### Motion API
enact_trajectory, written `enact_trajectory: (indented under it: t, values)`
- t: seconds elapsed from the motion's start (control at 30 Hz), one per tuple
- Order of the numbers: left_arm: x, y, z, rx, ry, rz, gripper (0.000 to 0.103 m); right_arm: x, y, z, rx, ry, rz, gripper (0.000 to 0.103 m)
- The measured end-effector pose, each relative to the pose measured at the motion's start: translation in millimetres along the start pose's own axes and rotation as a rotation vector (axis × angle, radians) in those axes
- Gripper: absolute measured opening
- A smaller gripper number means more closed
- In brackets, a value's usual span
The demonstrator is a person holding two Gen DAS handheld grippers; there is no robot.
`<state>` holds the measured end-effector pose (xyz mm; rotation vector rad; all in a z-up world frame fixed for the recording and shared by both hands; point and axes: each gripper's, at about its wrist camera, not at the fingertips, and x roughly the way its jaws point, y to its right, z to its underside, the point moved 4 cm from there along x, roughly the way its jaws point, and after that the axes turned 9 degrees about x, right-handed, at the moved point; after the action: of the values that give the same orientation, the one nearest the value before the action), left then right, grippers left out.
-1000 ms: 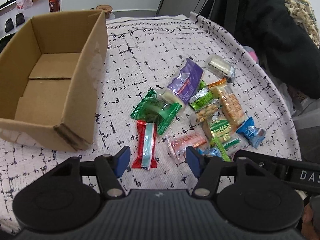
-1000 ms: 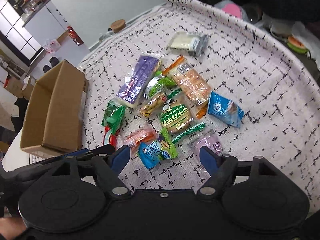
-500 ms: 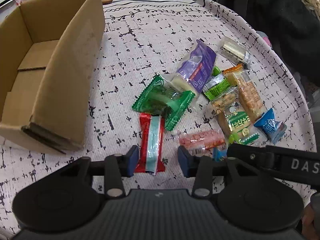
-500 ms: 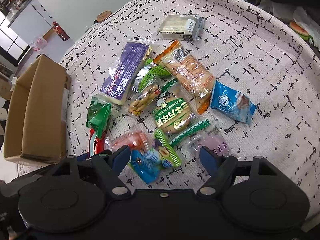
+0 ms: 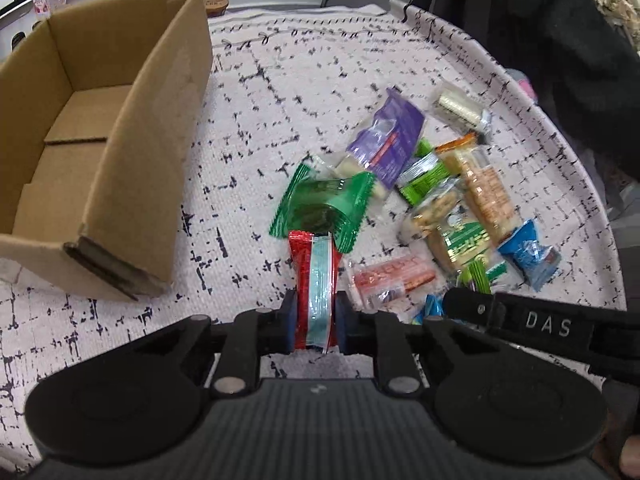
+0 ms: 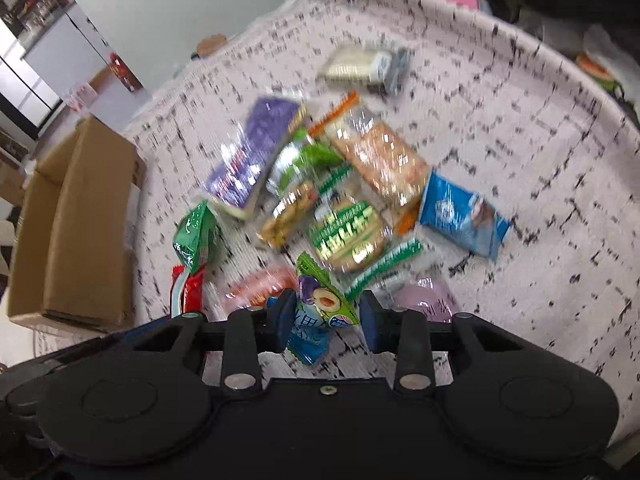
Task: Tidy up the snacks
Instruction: 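Carry both snacks over the cardboard box and open both grippers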
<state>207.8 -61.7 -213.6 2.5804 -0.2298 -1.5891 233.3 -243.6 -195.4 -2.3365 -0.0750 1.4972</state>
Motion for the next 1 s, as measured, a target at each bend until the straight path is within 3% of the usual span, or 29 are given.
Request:
enact_trajectory:
  t: [1.0]
  values:
    - [-101.3,-0.2,-26.0,-0.001,0.220,-0.027,0.018,-55.6,-36.4,-9.2,-0.033,0.169,-0.214,0.033]
